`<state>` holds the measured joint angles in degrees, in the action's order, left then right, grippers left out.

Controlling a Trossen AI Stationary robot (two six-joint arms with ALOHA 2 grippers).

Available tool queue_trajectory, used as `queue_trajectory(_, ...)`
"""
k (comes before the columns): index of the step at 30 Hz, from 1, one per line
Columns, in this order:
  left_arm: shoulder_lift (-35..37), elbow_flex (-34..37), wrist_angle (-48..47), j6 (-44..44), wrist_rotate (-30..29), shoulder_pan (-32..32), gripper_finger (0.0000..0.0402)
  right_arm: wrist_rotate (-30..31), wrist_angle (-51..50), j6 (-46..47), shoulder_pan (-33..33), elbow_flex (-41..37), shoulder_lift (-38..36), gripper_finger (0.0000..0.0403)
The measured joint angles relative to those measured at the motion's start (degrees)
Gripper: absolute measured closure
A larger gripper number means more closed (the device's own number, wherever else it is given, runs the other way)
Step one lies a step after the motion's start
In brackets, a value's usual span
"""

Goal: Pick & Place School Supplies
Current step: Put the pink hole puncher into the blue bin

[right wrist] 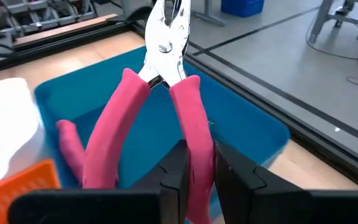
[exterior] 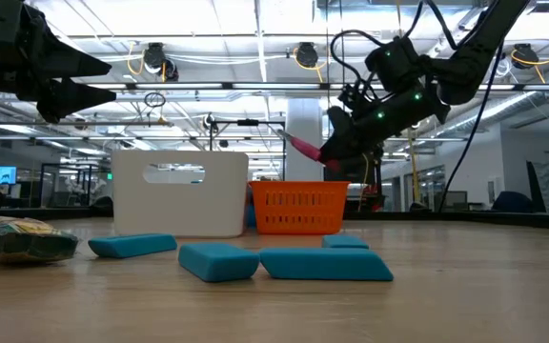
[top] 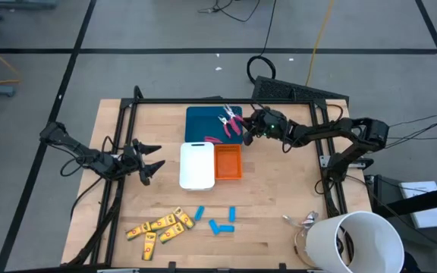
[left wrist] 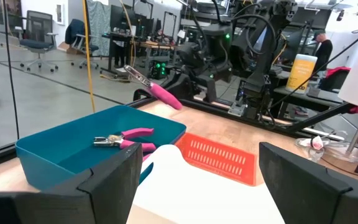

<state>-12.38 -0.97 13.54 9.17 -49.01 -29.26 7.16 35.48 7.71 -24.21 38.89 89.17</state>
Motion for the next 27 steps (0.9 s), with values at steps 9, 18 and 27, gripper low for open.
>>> queue_trajectory(9, 0.00, 0.00, 0.01, 0.01, 0.00, 0.00, 0.0078, 0.00, -0.06, -4.99, 3.29, 0.00, 0.00, 0.0351)
queue_trajectory(18, 0.01, 0.00, 0.00, 0.01, 0.00, 0.00, 0.0078, 0.07, 3.48, -3.92, 4.07, 0.10, 0.00, 0.0351)
queue_trajectory(27, 0.00, 0.00, 0.00, 0.00, 0.00, -0.02, 0.0078, 0.02, -4.10, -3.92, 3.80, 7.24, 1.44, 0.0353)
